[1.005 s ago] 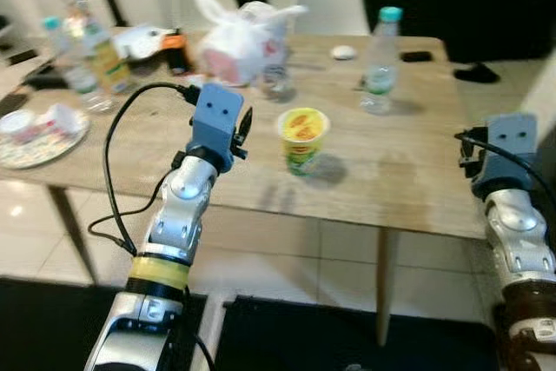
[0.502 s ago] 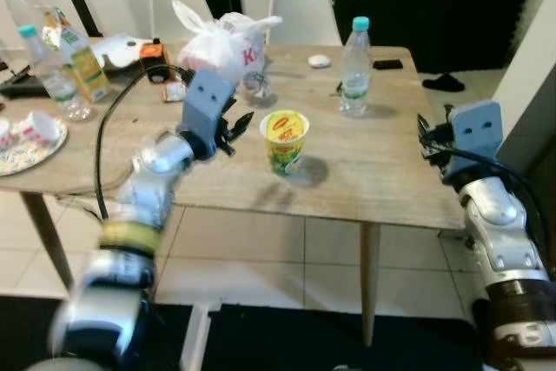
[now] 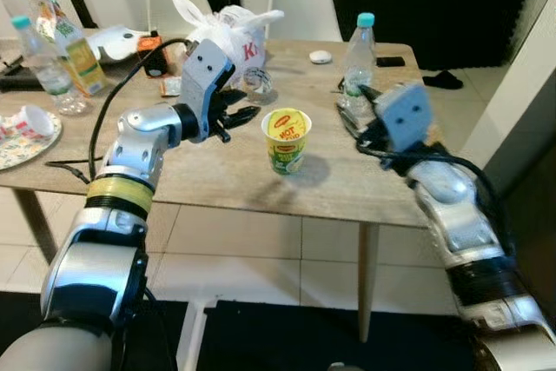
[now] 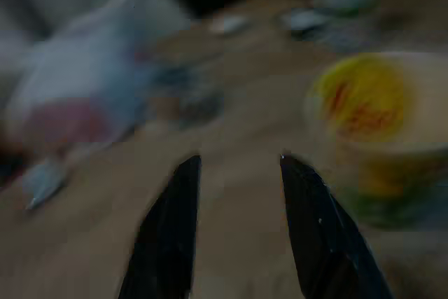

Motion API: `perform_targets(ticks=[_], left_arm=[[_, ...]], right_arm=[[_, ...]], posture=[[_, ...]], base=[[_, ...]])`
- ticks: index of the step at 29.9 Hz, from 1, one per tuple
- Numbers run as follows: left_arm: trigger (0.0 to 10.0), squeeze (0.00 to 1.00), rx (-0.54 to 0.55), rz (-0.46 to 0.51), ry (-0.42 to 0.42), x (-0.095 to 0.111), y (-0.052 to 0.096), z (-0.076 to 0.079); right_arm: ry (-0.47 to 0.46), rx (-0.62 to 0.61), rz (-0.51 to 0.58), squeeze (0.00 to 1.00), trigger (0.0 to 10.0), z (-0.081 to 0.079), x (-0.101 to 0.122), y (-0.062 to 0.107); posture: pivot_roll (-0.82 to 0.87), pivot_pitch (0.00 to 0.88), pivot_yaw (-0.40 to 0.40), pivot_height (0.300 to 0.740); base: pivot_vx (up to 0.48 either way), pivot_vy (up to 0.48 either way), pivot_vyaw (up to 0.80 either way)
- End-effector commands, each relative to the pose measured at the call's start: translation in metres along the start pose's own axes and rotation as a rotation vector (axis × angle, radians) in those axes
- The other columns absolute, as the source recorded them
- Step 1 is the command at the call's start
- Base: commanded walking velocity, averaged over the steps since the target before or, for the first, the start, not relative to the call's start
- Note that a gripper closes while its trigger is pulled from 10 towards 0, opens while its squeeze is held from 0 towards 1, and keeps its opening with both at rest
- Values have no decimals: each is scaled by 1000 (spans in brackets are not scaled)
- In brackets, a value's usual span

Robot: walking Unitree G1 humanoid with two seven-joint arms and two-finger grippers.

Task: Restocking fridge

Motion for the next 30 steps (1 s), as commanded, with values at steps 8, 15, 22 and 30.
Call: perform_targets(ticks=[8,15,22,30], left_arm=[[10000,0,256,-73,113,-45,28,66],[10000,0,314,-78,152,-41,34,75],[10000,0,397,-107,141,-40,47,63],[10000,0,424,-117,155,-39,46,65]], right_arm=[[123,233,-156,0,10000,-10,-5,-27],[119,302,-251,0,10000,-9,-3,-42],[106,299,-423,0,10000,6,-17,-39],[107,270,-526,0,10000,20,-36,-25]], posture=[[69,103,-48,740],[95,137,-64,740],[94,149,-78,740],[75,129,-92,740]], base=[[0,0,0],[0,0,0],[0,0,0],[0,0,0]])
Point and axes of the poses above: a point about 5 cm out from each wrist's last joint towards the gripper, its own y axis pointing back from the gripper into the wrist, its own x axis along the axis of the wrist's last joint, z = x × y, the point moved 1 cm from there along -y, pointing out of the wrist towards the gripper, and after that the axes turned 8 degrees about -y, right-handed, at the moved point
